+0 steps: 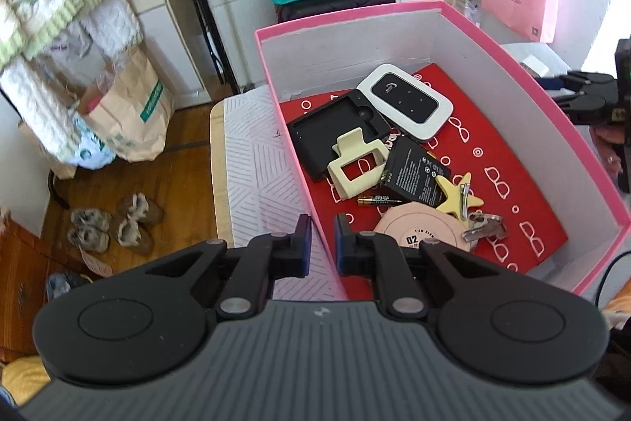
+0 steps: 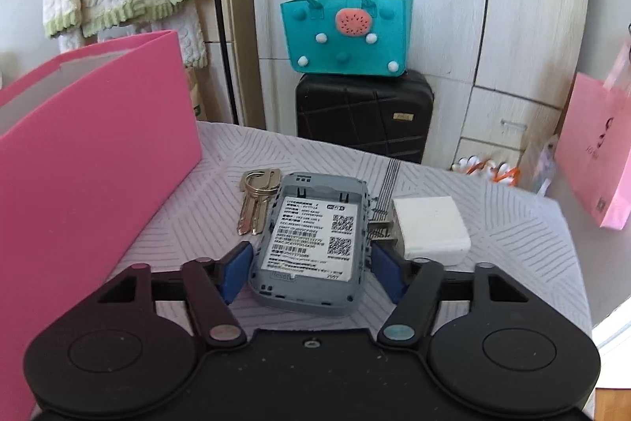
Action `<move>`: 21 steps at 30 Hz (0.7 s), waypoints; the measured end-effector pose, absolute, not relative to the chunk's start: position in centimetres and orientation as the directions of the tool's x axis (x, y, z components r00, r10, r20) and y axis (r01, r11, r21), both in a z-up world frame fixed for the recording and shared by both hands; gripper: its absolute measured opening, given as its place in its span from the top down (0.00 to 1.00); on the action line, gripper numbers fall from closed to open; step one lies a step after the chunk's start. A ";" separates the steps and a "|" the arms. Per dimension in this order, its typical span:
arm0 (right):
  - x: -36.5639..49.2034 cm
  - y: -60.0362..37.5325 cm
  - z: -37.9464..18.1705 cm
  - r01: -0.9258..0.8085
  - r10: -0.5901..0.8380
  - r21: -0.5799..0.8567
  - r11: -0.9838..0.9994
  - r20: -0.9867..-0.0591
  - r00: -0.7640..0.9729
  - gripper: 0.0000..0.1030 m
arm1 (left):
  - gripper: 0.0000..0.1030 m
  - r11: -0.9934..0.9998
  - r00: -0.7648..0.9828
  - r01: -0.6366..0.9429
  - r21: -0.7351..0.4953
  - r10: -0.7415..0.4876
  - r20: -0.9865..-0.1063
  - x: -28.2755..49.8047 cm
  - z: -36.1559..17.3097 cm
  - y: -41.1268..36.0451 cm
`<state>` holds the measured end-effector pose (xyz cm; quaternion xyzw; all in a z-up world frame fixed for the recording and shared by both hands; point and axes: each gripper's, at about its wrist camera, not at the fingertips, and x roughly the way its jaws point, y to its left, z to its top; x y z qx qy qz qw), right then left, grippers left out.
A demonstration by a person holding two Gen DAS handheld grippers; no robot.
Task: Organize rigid objects
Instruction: 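Grasp the grey router on the table with the right tool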
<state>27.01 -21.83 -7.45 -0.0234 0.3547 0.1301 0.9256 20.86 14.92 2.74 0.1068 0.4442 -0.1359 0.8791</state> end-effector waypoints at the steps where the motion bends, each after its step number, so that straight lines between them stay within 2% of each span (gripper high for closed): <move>1: 26.8 -21.9 -7.4 -0.257 0.221 0.046 0.965 -0.671 0.708 0.37 | 0.90 0.943 0.565 0.328 0.064 -0.141 -0.813 20.9 2.8 14.9; 10: 22.8 -22.0 -6.4 -0.320 0.263 0.072 0.945 -0.751 0.606 0.35 | 0.93 0.964 0.551 0.257 0.076 -0.082 -0.830 21.4 2.9 14.2; 15: 24.6 -21.6 -6.5 -0.330 0.274 0.080 0.941 -0.755 0.596 0.29 | 0.94 0.971 0.563 0.221 0.090 -0.052 -0.825 21.4 3.0 13.8; 21: 24.6 -20.7 -6.7 -0.271 0.220 0.055 0.961 -0.743 0.632 0.28 | 0.94 0.972 0.568 0.214 0.102 -0.039 -0.822 21.4 3.3 13.5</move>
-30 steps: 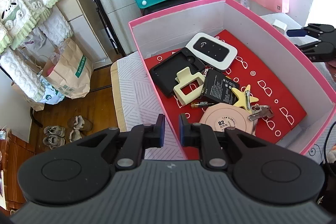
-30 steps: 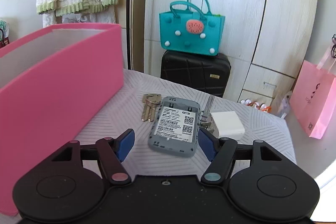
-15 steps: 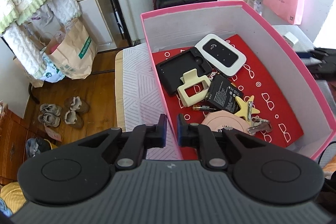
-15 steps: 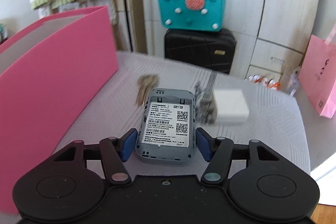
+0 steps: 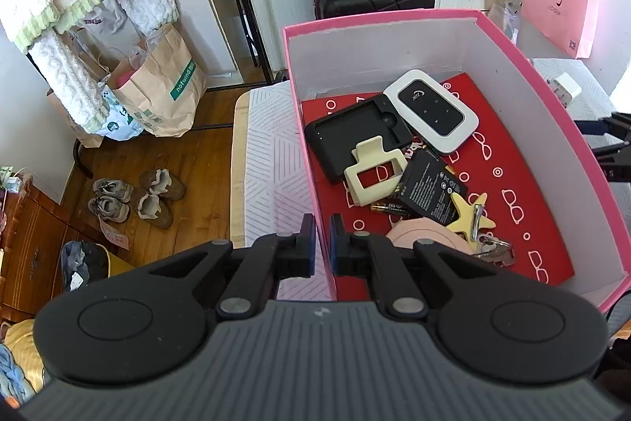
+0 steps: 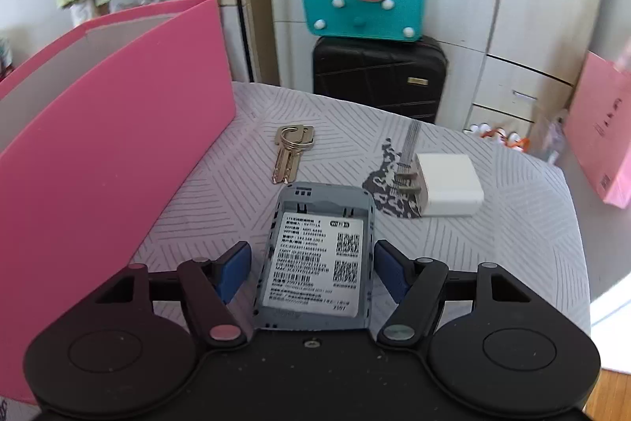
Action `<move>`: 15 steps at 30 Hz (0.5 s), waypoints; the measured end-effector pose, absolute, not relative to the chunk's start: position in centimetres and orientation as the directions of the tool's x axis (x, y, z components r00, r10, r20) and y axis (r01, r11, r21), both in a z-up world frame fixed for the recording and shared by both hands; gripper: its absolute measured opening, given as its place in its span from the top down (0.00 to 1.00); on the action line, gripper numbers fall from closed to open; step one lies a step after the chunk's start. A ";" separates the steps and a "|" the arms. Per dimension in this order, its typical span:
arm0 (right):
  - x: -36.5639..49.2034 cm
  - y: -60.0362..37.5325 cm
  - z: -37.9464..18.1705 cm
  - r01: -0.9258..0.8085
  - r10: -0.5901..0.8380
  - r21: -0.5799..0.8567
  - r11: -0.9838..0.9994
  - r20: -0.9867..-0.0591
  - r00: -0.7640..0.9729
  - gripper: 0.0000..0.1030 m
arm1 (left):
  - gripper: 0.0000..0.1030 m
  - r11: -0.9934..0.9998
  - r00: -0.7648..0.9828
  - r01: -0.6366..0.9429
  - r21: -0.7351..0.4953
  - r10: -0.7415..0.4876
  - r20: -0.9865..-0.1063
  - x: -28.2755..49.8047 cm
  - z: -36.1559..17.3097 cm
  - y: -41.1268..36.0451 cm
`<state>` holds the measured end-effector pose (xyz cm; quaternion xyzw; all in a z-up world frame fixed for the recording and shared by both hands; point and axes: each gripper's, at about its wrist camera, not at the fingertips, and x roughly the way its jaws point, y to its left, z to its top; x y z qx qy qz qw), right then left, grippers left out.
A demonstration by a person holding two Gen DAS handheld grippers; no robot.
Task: Organize rigid objects
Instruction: 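Grasp the grey router on the table with the right tool, then lower the grey router into the pink box and open the right tool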
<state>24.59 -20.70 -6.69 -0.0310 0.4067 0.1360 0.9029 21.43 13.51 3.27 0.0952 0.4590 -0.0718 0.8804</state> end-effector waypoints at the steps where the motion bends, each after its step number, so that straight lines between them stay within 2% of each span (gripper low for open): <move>1: 24.3 -20.7 -6.8 -0.259 0.214 0.054 0.964 -0.734 0.644 0.29 | 0.94 0.971 0.566 0.215 0.101 -0.040 -0.823 21.5 3.3 13.5; 2: 24.0 -20.7 -7.0 -0.246 0.211 0.058 0.967 -0.723 0.658 0.28 | 0.94 0.971 0.566 0.218 0.103 -0.039 -0.824 21.5 3.3 13.5; 4: 23.6 -20.7 -7.0 -0.230 0.199 0.051 0.972 -0.699 0.687 0.38 | 0.94 0.970 0.565 0.221 0.103 -0.042 -0.824 21.6 3.3 13.6; 10: 22.2 -21.3 -6.9 -0.162 0.199 0.118 0.980 -0.674 0.711 0.38 | 0.94 0.963 0.564 0.255 0.092 -0.071 -0.823 21.3 3.4 13.9; 15: 19.4 -21.4 -4.0 -0.161 0.231 0.167 0.973 -0.617 0.752 0.38 | 0.94 0.949 0.574 0.288 0.124 -0.067 -0.816 20.9 3.2 13.5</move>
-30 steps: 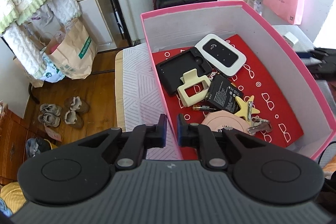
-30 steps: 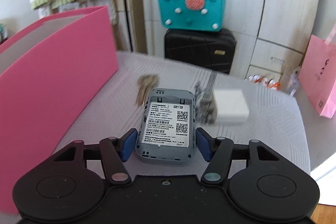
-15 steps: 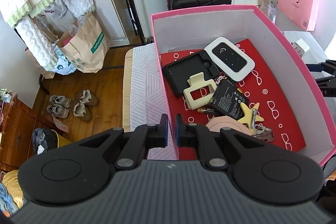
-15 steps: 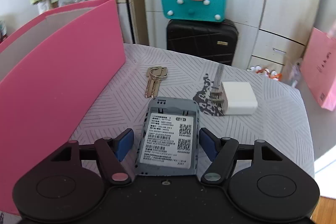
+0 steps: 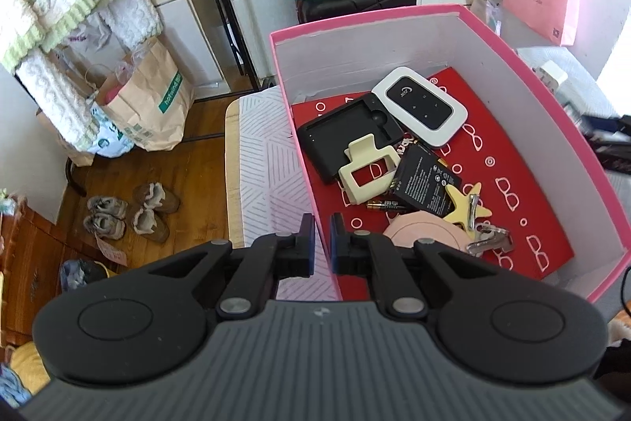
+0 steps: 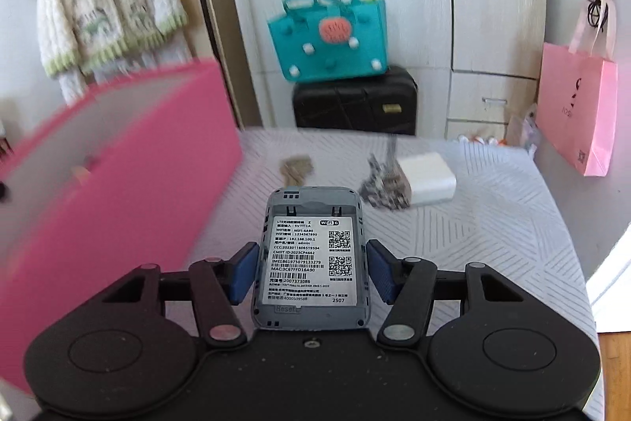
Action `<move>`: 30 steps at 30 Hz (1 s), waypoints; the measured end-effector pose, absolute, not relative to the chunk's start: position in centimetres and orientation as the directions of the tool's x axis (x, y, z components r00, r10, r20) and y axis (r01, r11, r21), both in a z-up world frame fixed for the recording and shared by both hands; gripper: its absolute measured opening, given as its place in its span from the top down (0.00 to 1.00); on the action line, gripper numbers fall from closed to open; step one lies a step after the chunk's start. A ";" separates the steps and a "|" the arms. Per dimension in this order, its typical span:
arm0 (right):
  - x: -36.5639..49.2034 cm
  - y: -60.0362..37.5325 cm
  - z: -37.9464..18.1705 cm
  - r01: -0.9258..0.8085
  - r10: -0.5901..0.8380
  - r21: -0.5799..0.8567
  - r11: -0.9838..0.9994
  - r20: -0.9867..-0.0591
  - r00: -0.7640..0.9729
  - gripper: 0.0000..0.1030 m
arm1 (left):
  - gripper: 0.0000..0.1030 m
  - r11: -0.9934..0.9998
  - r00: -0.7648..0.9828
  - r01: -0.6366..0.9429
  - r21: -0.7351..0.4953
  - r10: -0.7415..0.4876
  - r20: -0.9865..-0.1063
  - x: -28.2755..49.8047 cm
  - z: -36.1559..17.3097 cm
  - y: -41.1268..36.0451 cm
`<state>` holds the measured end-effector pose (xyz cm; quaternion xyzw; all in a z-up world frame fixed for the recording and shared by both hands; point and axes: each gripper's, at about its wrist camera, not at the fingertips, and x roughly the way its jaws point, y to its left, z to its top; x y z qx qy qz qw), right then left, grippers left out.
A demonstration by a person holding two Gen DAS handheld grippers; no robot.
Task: Organize rigid objects
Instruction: 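Lower the grey router into the pink box and open the right tool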
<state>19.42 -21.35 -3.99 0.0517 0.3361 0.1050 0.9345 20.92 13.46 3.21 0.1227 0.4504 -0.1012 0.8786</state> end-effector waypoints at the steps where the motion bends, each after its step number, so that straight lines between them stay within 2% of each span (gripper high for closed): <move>1: 18.9 -21.3 -3.0 -0.173 0.250 0.184 0.968 -0.597 0.762 0.38 | 0.94 0.947 0.574 0.294 0.130 -0.066 -0.816 20.9 3.3 13.5; 6: 16.3 -19.1 2.5 -0.343 0.398 0.202 0.917 -0.483 0.780 0.38 | 0.94 0.940 0.583 0.304 0.152 -0.057 -0.811 20.8 3.2 13.3; 9: 15.8 -16.1 5.1 -0.504 0.508 0.138 0.853 -0.442 0.739 0.38 | 0.94 0.941 0.590 0.300 0.153 -0.057 -0.805 20.6 3.2 13.4; 13: 17.6 -11.5 6.1 -0.661 0.549 -0.029 0.750 -0.530 0.646 0.38 | 0.94 0.944 0.593 0.297 0.145 -0.063 -0.803 20.5 3.2 13.5; 16: 20.5 -8.7 5.2 -0.700 0.479 -0.131 0.702 -0.641 0.600 0.38 | 0.94 0.945 0.598 0.292 0.144 -0.063 -0.799 20.4 3.2 13.5; 21: 23.9 -5.9 2.6 -0.741 0.356 -0.259 0.620 -0.748 0.560 0.38 | 0.94 0.950 0.603 0.282 0.133 -0.067 -0.795 20.3 3.1 13.5; 30: 25.5 -3.3 -0.2 -0.768 0.229 -0.347 0.538 -0.817 0.530 0.38 | 0.94 0.949 0.591 0.282 0.139 -0.058 -0.805 20.5 3.3 13.3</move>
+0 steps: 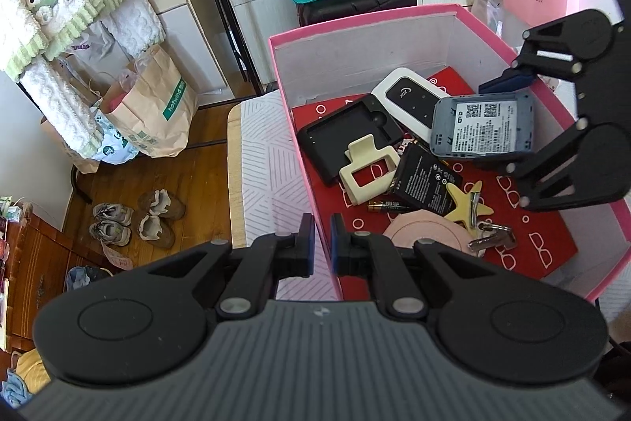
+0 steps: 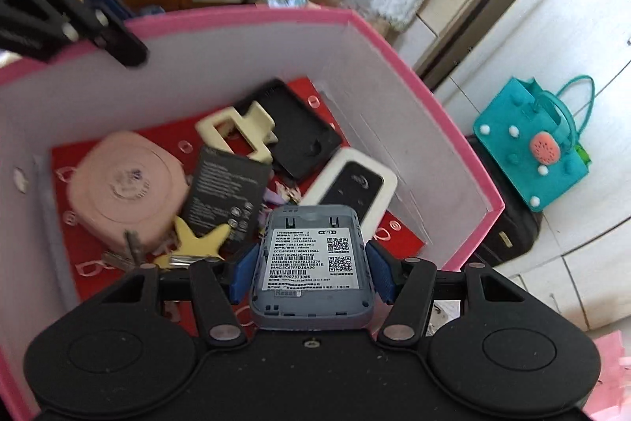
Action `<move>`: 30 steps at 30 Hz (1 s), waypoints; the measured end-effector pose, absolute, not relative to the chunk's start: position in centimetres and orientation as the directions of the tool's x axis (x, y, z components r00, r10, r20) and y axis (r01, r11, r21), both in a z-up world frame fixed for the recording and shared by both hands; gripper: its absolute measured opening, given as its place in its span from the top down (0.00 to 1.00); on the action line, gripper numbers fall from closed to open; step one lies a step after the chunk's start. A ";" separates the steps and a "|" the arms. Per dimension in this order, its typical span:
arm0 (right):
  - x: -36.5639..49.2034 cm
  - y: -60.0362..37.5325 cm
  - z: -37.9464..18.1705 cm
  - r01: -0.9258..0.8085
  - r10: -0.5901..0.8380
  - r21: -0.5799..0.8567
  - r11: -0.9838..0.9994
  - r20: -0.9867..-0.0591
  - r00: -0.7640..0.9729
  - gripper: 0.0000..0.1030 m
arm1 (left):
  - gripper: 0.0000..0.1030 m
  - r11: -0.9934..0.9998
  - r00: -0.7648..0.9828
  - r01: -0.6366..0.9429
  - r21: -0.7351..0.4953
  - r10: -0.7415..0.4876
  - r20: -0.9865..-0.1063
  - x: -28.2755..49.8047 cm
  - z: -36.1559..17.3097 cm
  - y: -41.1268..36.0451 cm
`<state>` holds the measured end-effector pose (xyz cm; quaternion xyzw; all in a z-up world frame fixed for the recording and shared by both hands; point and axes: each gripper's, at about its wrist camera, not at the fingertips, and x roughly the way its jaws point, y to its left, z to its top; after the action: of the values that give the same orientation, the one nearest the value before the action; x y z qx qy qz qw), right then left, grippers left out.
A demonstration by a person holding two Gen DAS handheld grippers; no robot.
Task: Organize rigid objects
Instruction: 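Lower the grey router into the pink box and open the right tool, then grasp the white charger cube with the right tool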
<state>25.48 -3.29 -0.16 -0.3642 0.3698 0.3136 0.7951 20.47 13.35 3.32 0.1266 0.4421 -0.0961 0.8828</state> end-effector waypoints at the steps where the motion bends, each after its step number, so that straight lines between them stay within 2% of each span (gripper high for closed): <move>1: 25.6 -3.2 -0.3 -0.767 0.222 -0.350 0.538 -0.819 0.529 0.38 | 0.94 0.950 0.590 0.281 0.138 -0.058 -0.805 20.5 3.4 13.3; 3: 25.2 -3.5 0.0 -0.775 0.256 -0.299 0.556 -0.826 0.502 0.37 | 0.94 0.951 0.590 0.278 0.134 -0.059 -0.805 20.5 3.4 13.4; 6: 25.4 -5.6 1.6 -0.769 0.379 -0.134 0.625 -0.809 0.449 0.36 | 0.93 0.954 0.595 0.270 0.130 -0.059 -0.802 20.3 3.4 13.5; 13: 24.0 -13.3 6.0 -0.654 0.601 0.163 0.739 -0.597 0.531 0.34 | 0.93 0.958 0.594 0.261 0.120 -0.062 -0.802 20.3 3.4 13.5; 18: 23.3 -17.7 6.1 -0.525 0.517 0.145 0.838 -0.515 0.684 0.33 | 0.93 0.960 0.597 0.251 0.120 -0.056 -0.801 20.2 3.5 13.5; 24: 23.4 -22.7 3.2 -0.355 0.382 0.157 0.921 -0.528 0.758 0.33 | 0.93 0.964 0.603 0.239 0.115 -0.054 -0.796 20.1 3.4 13.5; 30: 23.8 -25.5 -0.6 -0.253 0.291 0.147 0.956 -0.581 0.761 0.32 | 0.93 0.966 0.602 0.230 0.115 -0.048 -0.797 20.1 3.4 13.4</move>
<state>23.82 -25.52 -0.64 0.0298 0.3142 0.1449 0.9378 20.13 13.40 3.42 0.1035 0.4389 -0.0781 0.8891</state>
